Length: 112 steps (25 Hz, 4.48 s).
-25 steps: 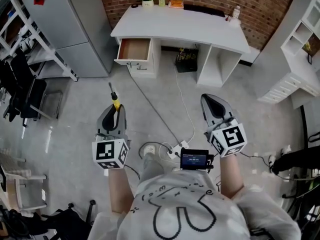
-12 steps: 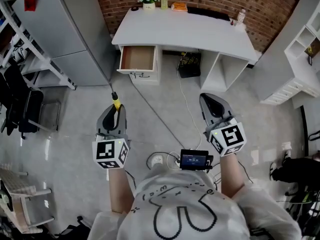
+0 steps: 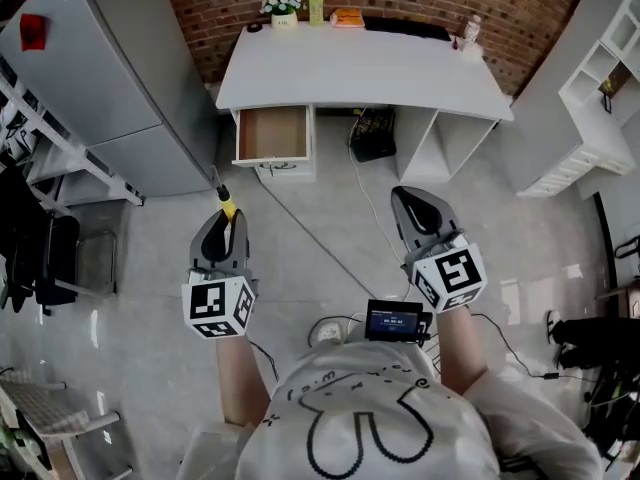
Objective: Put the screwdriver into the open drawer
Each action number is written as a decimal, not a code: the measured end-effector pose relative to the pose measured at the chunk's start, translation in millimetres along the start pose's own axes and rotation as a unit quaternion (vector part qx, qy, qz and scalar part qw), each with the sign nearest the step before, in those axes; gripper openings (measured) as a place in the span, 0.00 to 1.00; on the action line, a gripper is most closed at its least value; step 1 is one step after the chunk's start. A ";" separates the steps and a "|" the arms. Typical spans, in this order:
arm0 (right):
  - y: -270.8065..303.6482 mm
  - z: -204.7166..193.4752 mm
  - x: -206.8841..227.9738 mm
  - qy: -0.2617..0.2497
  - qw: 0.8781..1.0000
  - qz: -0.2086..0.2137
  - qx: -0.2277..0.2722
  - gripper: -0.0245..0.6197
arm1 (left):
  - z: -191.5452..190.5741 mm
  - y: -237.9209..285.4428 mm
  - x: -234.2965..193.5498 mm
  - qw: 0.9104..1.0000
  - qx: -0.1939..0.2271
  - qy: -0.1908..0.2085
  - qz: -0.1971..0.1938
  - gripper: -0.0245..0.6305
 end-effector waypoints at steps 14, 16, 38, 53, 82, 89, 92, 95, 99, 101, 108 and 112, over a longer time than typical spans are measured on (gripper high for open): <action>25.5 -16.1 11.3 0.019 1.000 -0.020 -0.009 0.07 | -10.7 13.6 -28.5 1.000 0.003 -0.004 0.016 0.15; 34.6 -20.1 15.1 0.021 1.000 -0.020 -0.010 0.07 | -13.5 21.4 -32.5 1.000 0.000 -0.004 0.016 0.15; 240.1 -66.3 101.9 0.053 0.999 -0.007 -0.005 0.07 | -36.2 209.3 -115.3 0.999 -0.025 0.008 0.024 0.15; 276.3 -100.2 183.5 0.043 0.994 -0.094 -0.028 0.07 | -62.1 333.3 -120.7 0.999 -0.033 0.008 -0.039 0.15; 318.5 -119.9 164.3 0.058 0.954 -0.281 -0.088 0.07 | -114.5 490.3 -177.8 0.970 -0.087 -0.012 -0.229 0.15; 302.8 -127.2 153.5 0.074 0.941 -0.307 -0.119 0.07 | -136.2 490.0 -163.7 0.957 -0.119 -0.040 -0.262 0.15; 303.5 -135.8 148.4 0.080 0.941 -0.300 -0.132 0.07 | -150.0 485.4 -163.7 0.954 -0.135 -0.053 -0.262 0.15; 299.4 -147.4 144.1 0.089 0.939 -0.296 -0.149 0.07 | -166.5 479.5 -162.7 0.952 -0.153 -0.062 -0.258 0.15; 288.0 -165.2 137.3 0.103 0.934 -0.299 -0.168 0.07 | -188.8 470.4 -159.0 0.945 -0.181 -0.061 -0.266 0.15; 286.4 -175.9 135.4 0.110 0.931 -0.303 -0.173 0.07 | -199.7 471.1 -159.3 0.942 -0.192 -0.059 -0.270 0.15; 267.9 -213.8 115.6 0.151 0.915 -0.314 -0.204 0.07 | -237.6 447.4 -160.9 0.927 -0.246 -0.058 -0.276 0.15; 261.3 -237.9 109.4 0.169 0.908 -0.312 -0.222 0.07 | -264.7 440.0 -152.0 0.915 -0.278 -0.064 -0.285 0.15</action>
Point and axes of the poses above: the fingertips, and each gripper's own axes: y forward along the fingers, x to its right, z out of its top, the point moved 10 cm from there along -y, backward along the fingers, and after that the axes turned 11 degrees about x, right-handed, at the moved point
